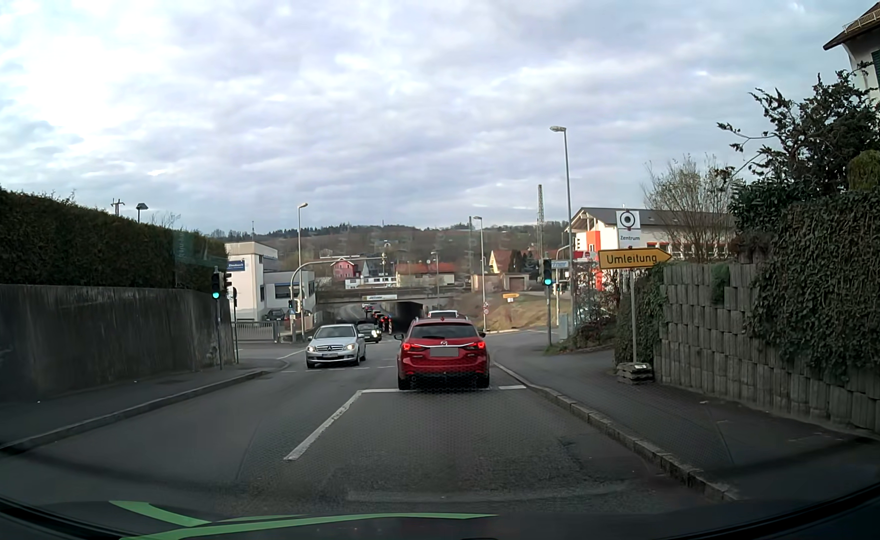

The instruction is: Follow the waypoints while adhering to traffic rules and regulations

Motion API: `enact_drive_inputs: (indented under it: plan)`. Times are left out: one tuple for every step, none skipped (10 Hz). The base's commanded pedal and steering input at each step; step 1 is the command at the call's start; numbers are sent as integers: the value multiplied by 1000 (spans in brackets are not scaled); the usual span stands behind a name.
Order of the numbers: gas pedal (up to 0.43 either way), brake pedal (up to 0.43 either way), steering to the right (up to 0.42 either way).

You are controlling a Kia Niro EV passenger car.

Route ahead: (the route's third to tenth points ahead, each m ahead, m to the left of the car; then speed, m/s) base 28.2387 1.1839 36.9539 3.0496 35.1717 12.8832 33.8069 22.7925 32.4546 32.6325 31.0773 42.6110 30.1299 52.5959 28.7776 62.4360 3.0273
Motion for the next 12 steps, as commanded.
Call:
enact_drive_inputs:
  plan:
    - [67,0,-1]
    - [67,0,-1]
    - [79,0,-1]
    - [79,0,-1]
    - [79,0,-1]
    - [79,0,-1]
    - [79,0,-1]
    - [79,0,-1]
    - [79,0,-1]
    - [59,0,-1]
    - [0,0,0]
    - [0,0,0]
